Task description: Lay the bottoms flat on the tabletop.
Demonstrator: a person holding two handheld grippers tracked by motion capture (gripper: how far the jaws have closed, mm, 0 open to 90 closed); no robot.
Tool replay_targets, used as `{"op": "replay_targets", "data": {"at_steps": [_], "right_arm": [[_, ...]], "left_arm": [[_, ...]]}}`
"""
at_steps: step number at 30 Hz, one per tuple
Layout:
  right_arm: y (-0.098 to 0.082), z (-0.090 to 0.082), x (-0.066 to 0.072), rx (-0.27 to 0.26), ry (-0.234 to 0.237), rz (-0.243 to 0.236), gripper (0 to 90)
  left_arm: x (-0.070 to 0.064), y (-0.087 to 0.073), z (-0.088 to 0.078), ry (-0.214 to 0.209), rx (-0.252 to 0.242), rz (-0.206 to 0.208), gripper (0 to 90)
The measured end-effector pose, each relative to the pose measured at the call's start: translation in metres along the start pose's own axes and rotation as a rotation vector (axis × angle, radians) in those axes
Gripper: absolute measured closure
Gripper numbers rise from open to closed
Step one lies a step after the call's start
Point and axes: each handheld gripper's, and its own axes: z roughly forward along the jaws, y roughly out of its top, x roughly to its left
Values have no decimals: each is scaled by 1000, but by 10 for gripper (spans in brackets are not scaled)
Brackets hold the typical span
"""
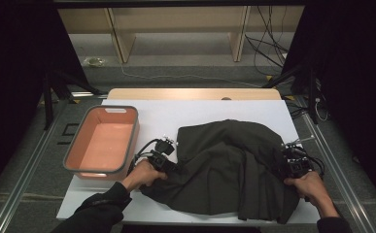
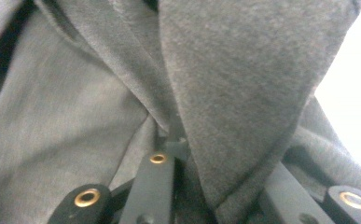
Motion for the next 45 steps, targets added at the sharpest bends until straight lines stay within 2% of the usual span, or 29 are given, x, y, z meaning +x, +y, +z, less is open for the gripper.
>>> {"op": "replay_targets", "data": {"at_steps": [7, 11, 15, 16, 17, 19, 20, 22, 24, 27, 30, 33, 36, 40, 45], "right_arm": [[-29, -12, 15, 34, 48, -31, 804], [-45, -15, 25, 54, 70, -67, 803], [-52, -18, 30, 51, 70, -70, 791], [-51, -19, 31, 51, 68, -53, 767], [-51, -19, 30, 39, 61, -57, 715], [-47, -21, 28, 30, 79, -27, 526], [-45, -25, 25, -3, 92, -20, 453], [-42, -33, 22, -44, 70, -18, 386], [-39, -44, 18, -97, 58, -14, 348], [-34, -57, 13, -157, 80, -1, 330], [-25, -72, 10, -215, 79, 9, 329], [-13, -77, 3, -255, 57, 25, 330], [2, -68, -5, -259, 43, 55, 330], [23, -46, -12, -226, 36, 77, 328], [35, -27, -17, -188, 36, 87, 327]], "left_arm": [[-8, -17, -11, -65, 26, 9, 810], [-11, -27, -18, -83, 36, 15, 809], [-14, -32, -20, -96, 36, 10, 805], [-14, -32, -21, -91, 32, 8, 800], [-14, -31, -21, -77, 23, -2, 782], [-14, -28, -25, -54, 16, 1, 702], [-15, -26, -27, -53, 7, -4, 655], [-16, -22, -33, -23, -18, -4, 527], [-16, -16, -39, 12, -49, -9, 439], [-12, -6, -45, 34, -96, -47, 387], [-6, 2, -48, 37, -135, -77, 361], [0, 14, -44, 67, -160, -110, 353], [7, 26, -33, 99, -160, -132, 344], [21, 36, -16, 141, -146, -180, 323], [31, 41, 1, 150, -131, -218, 306]]}}
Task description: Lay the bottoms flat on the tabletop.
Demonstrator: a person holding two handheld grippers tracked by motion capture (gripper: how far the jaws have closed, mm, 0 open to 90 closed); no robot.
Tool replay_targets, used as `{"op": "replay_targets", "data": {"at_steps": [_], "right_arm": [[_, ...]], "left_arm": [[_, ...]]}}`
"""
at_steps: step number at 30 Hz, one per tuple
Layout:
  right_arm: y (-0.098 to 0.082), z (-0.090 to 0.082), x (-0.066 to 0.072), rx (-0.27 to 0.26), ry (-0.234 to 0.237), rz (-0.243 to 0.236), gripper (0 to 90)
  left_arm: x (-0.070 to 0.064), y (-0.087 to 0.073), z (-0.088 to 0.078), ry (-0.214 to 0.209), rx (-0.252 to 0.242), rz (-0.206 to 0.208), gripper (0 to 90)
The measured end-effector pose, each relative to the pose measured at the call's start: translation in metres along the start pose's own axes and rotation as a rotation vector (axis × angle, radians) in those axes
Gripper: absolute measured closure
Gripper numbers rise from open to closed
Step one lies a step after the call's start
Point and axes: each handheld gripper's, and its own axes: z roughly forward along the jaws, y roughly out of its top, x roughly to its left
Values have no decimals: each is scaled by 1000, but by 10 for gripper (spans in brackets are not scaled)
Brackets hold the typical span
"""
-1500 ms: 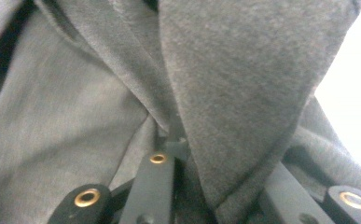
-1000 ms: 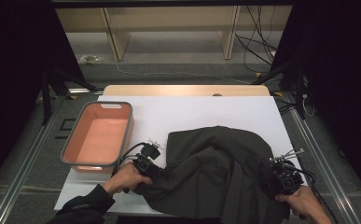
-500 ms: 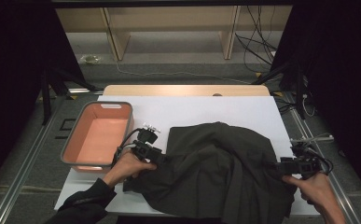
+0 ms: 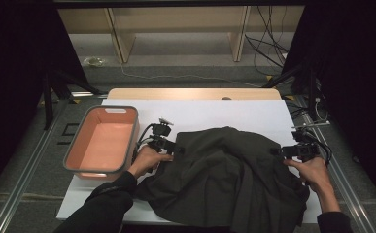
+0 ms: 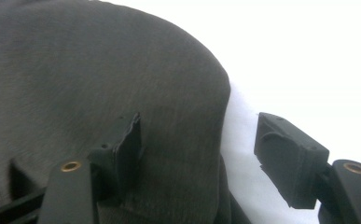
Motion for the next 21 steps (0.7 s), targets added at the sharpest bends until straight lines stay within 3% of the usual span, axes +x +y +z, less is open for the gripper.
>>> {"op": "replay_targets", "data": {"at_steps": [2, 4, 6, 9, 10, 13, 21], "right_arm": [[1, 7, -1, 19, 8, 13, 338], [1, 11, -2, 27, 23, 21, 381], [2, 16, -2, 32, 39, 24, 472], [5, 21, 2, 37, 69, 34, 672], [6, 21, 3, 35, 65, 26, 720], [10, 17, 9, 5, 41, -1, 867], [27, -18, 6, -146, 2, -12, 893]], "left_arm": [[0, 0, 10, -1, 19, -4, 313], [-4, -1, 13, 10, 8, 16, 344], [-9, -1, 14, 3, 13, 55, 509], [-13, -1, 17, 2, 17, 83, 789], [-14, -1, 18, -12, 15, 78, 832], [-12, 0, 13, -40, 4, 77, 865], [-11, 17, -31, -81, -152, 79, 870]]}}
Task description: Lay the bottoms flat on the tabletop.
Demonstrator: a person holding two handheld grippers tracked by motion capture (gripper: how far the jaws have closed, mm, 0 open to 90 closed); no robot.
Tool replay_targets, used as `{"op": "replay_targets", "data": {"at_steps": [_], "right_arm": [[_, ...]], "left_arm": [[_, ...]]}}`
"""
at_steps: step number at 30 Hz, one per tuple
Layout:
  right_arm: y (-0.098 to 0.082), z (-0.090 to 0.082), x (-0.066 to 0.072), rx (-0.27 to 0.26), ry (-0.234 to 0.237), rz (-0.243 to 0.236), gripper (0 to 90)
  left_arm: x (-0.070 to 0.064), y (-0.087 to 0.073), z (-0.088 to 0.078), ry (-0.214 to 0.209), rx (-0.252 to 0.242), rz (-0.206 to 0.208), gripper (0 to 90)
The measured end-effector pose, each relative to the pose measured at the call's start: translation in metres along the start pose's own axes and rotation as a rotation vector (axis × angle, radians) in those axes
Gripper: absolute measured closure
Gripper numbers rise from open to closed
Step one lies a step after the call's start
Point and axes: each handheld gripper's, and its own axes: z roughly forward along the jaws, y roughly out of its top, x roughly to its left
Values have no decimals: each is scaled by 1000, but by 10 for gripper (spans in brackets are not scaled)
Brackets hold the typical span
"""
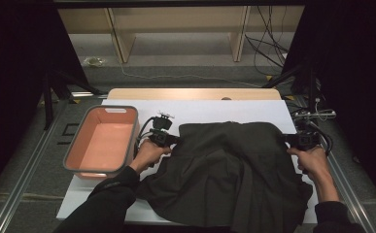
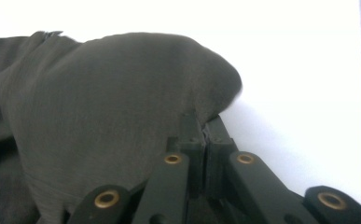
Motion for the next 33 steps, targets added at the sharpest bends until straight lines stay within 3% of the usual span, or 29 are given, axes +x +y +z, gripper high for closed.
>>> {"op": "replay_targets", "data": {"at_steps": [5, 8, 15, 18, 20, 23, 28, 33], "right_arm": [[17, -21, -5, -67, -33, -6, 894], [29, -32, -1, -109, -43, -18, 895], [44, -31, 16, -156, -45, -55, 895], [48, -25, 26, -173, -33, -62, 895], [51, -19, 34, -177, -30, -71, 895], [58, -13, 42, -164, -62, -105, 897], [82, -29, 42, -221, -131, -105, 898], [96, -36, 44, -243, -143, -100, 897]], "left_arm": [[-2, 22, -23, -12, -98, -5, 871], [-4, 34, -34, 6, -146, 1, 873], [1, 57, -66, 42, -227, 2, 877], [9, 63, -79, 59, -264, -20, 878], [11, 63, -80, 54, -258, -28, 876], [10, 59, -78, 41, -232, -16, 875], [8, 54, -70, 32, -226, -12, 878], [10, 57, -69, 47, -251, -28, 881]]}}
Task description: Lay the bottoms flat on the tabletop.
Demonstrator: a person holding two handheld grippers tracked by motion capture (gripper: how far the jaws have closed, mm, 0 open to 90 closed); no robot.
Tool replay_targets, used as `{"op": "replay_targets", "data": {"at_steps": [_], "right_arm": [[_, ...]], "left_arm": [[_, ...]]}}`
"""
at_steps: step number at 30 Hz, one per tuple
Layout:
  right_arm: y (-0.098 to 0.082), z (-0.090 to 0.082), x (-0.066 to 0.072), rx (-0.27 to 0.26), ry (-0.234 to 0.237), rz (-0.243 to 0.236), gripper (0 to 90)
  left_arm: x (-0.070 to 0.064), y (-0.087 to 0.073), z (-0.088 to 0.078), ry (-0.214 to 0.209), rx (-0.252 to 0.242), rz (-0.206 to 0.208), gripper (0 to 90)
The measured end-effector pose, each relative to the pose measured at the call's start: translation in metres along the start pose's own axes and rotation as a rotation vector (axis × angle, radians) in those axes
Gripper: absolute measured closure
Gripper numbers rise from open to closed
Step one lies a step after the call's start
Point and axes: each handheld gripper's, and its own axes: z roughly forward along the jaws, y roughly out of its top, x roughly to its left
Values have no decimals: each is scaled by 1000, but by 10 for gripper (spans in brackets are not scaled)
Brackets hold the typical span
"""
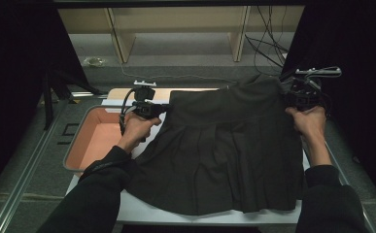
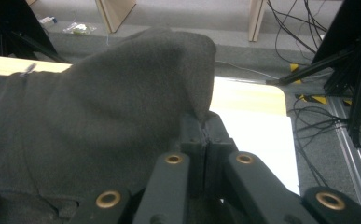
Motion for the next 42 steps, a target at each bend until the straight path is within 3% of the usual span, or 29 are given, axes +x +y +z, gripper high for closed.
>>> {"op": "replay_targets", "data": {"at_steps": [6, 13, 22, 32, 42], "right_arm": [[-6, 5, 5, -2, 23, -7, 897], [3, 3, 5, -21, 16, -6, 897], [3, 9, 6, -6, 12, 14, 895], [22, 3, 7, -51, -20, -1, 896], [8, 18, 0, -19, -37, 20, 887]], "left_arm": [[7, 12, -9, 13, -40, -14, 883], [5, 28, -15, 8, -78, -21, 883], [7, 18, -4, -4, -44, -41, 880], [1, 34, -8, 7, -88, -38, 881], [-1, 26, 5, -1, -55, -38, 877]]}}
